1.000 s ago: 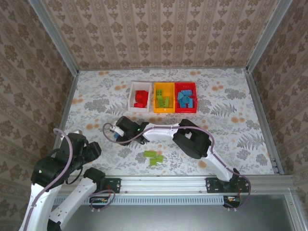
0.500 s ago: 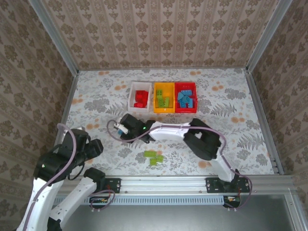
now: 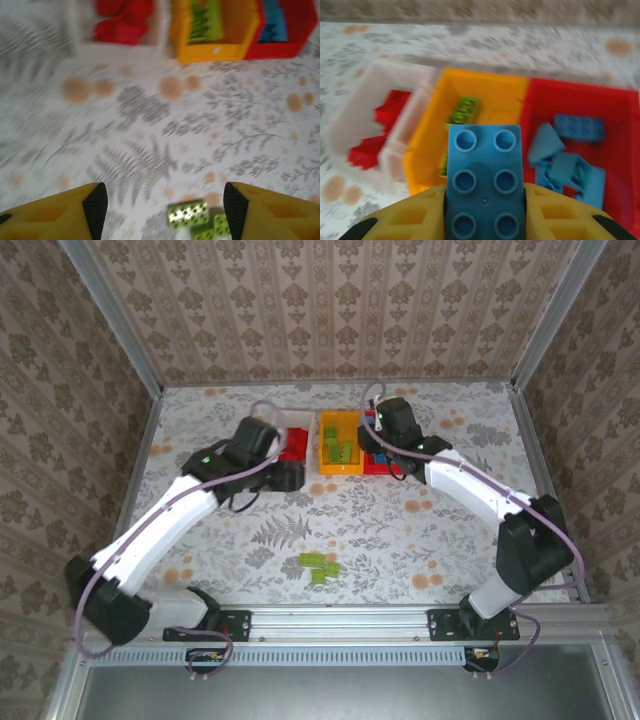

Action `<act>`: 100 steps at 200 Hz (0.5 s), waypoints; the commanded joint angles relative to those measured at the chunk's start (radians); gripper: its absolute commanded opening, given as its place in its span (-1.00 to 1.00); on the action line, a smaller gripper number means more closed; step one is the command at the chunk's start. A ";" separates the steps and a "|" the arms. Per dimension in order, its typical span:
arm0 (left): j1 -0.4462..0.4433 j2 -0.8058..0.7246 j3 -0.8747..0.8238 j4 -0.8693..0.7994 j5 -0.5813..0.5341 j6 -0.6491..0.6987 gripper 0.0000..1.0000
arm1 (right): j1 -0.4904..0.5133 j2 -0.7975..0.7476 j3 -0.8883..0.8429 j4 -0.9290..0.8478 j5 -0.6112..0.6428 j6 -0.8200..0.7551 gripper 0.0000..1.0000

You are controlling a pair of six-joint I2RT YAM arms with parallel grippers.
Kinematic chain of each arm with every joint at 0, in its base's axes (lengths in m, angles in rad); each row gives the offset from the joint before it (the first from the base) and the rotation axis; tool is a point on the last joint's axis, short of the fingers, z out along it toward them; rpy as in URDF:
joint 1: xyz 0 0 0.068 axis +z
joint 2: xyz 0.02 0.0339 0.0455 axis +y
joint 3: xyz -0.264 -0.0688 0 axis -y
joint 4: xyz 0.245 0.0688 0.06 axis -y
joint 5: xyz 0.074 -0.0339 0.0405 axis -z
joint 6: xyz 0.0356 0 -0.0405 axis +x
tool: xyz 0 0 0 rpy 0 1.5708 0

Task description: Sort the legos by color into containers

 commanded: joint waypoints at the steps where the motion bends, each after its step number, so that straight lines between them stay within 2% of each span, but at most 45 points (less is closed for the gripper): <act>1: -0.017 0.063 0.060 0.107 0.068 0.070 0.33 | -0.044 0.118 0.127 -0.142 0.001 0.146 -0.48; 49: -0.041 0.203 0.166 0.109 0.121 0.132 0.33 | -0.127 0.359 0.348 -0.236 -0.058 0.252 -0.45; 75: -0.055 0.239 0.196 0.099 0.130 0.150 0.33 | -0.138 0.444 0.453 -0.310 -0.047 0.260 -0.43; 100: -0.075 0.256 0.200 0.082 0.134 0.175 0.34 | -0.148 0.488 0.482 -0.313 -0.052 0.276 -0.34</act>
